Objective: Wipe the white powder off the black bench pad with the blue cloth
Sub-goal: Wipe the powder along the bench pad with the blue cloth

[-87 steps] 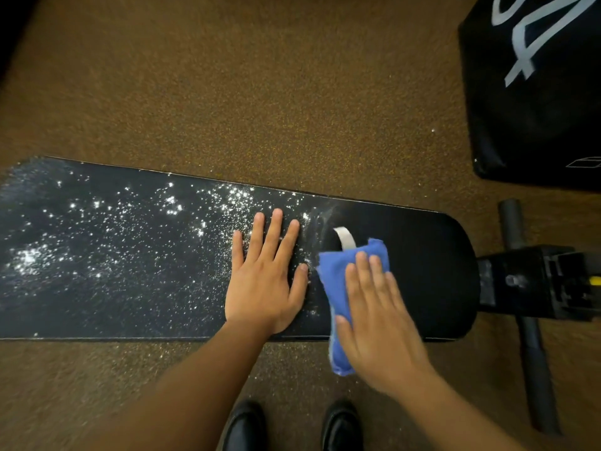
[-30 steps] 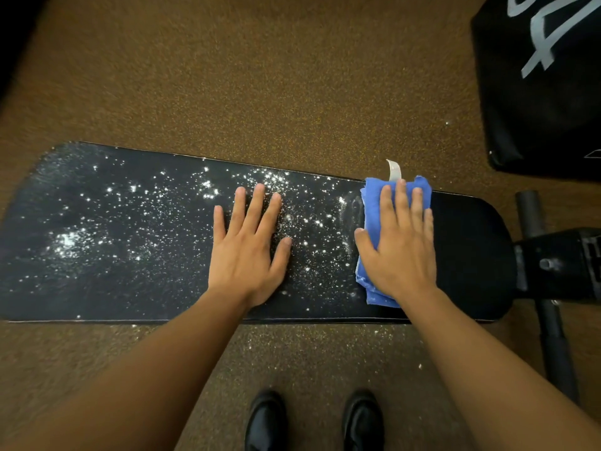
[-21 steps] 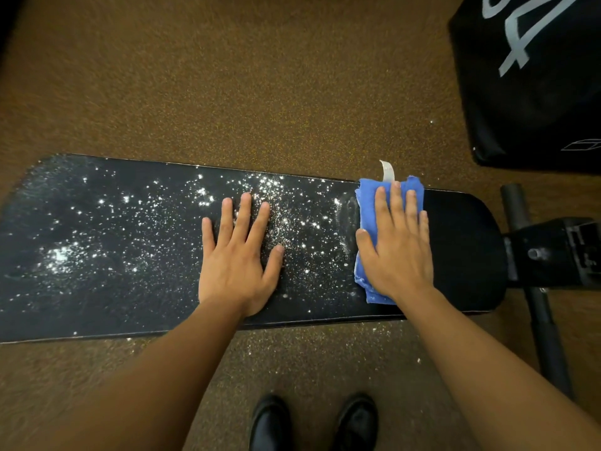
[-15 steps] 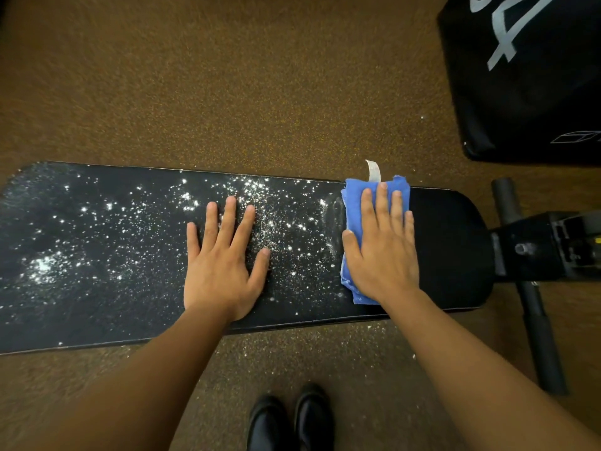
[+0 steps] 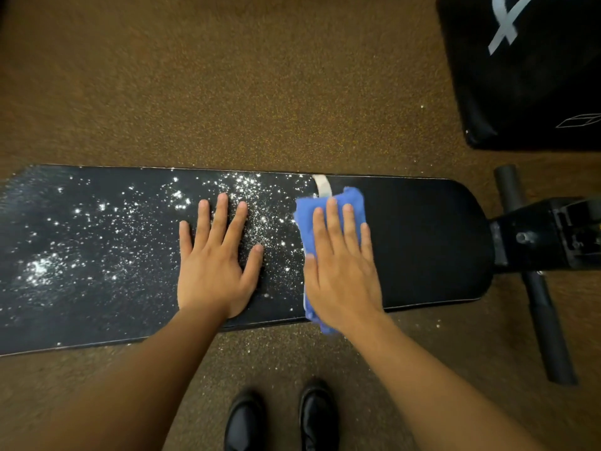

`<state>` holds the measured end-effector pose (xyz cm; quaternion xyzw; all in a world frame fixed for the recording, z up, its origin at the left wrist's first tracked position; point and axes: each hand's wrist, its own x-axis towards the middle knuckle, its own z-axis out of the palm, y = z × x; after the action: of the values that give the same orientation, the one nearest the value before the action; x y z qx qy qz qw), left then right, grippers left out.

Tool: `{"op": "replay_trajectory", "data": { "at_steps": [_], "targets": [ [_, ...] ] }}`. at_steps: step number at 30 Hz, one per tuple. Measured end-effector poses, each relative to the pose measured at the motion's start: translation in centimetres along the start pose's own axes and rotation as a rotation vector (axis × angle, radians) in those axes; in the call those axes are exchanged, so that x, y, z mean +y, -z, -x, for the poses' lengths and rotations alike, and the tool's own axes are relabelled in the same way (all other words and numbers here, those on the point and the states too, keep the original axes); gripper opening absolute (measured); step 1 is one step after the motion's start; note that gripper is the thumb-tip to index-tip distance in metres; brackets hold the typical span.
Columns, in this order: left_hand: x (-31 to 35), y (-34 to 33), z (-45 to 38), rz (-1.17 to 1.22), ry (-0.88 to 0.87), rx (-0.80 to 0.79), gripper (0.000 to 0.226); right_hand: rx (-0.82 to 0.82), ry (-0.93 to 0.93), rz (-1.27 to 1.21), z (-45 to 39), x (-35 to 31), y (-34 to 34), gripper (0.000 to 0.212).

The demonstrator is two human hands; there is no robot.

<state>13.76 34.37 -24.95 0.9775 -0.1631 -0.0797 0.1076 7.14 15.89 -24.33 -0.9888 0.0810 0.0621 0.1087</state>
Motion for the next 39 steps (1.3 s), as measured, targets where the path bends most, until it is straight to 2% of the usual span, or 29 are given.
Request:
{"op": "replay_trajectory", "data": {
  "at_steps": [3, 7, 10, 12, 14, 16, 18, 22, 25, 27, 30, 33, 36, 39],
  "targets": [
    [-0.1, 0.0, 0.0, -0.009, -0.001, -0.019, 0.069, -0.018, 0.07, 0.043, 2.8, 2.3, -0.2, 0.064],
    [-0.1, 0.0, -0.1, -0.026, 0.003, -0.027, 0.069, 0.0, -0.155, 0.062, -1.9, 4.9, 1.0, 0.066],
    [-0.1, 0.0, -0.1, -0.031, 0.004, -0.032, 0.069, 0.027, -0.293, 0.019, -6.7, 2.2, 1.1, 0.065],
    [-0.1, 0.0, -0.1, -0.028, 0.005, -0.032, 0.069, 0.034, -0.222, 0.017, -6.5, -0.7, 0.5, 0.066],
    [-0.1, 0.1, -0.1, -0.019, 0.005, -0.03, 0.069, 0.006, -0.075, 0.035, -3.4, -2.8, -0.2, 0.067],
    [-0.1, 0.0, -0.1, -0.013, 0.001, -0.031, 0.069, -0.016, 0.03, 0.03, 0.6, -2.5, -0.5, 0.065],
    [-0.1, 0.1, -0.1, -0.018, 0.001, -0.035, 0.069, -0.009, 0.042, 0.059, 2.6, 0.0, -0.5, 0.064],
    [-0.1, 0.1, -0.1, -0.03, 0.01, -0.045, 0.068, -0.008, -0.164, 0.081, -1.0, 4.4, 0.8, 0.066],
    [0.0, 0.0, -0.1, -0.033, 0.012, -0.044, 0.068, 0.037, -0.277, 0.029, -5.9, 2.2, 0.9, 0.067],
    [-0.1, 0.0, -0.2, -0.031, 0.011, -0.039, 0.069, 0.049, -0.203, 0.026, -6.5, -0.6, 0.4, 0.068],
    [-0.1, -0.1, -0.2, -0.016, 0.0, -0.034, 0.069, -0.013, 0.018, 0.069, -2.0, -3.0, -0.6, 0.067],
    [-0.2, 0.0, -0.1, -0.013, 0.001, -0.036, 0.068, -0.06, 0.134, 0.086, 3.3, -0.7, -0.7, 0.067],
    [-0.1, 0.0, -0.1, -0.028, 0.005, -0.042, 0.068, -0.053, -0.022, 0.09, 1.5, 3.3, 0.3, 0.066],
    [-0.1, 0.0, -0.1, -0.021, 0.007, -0.042, 0.068, -0.01, -0.206, 0.057, -4.3, 2.5, 1.1, 0.069]
  ]
}}
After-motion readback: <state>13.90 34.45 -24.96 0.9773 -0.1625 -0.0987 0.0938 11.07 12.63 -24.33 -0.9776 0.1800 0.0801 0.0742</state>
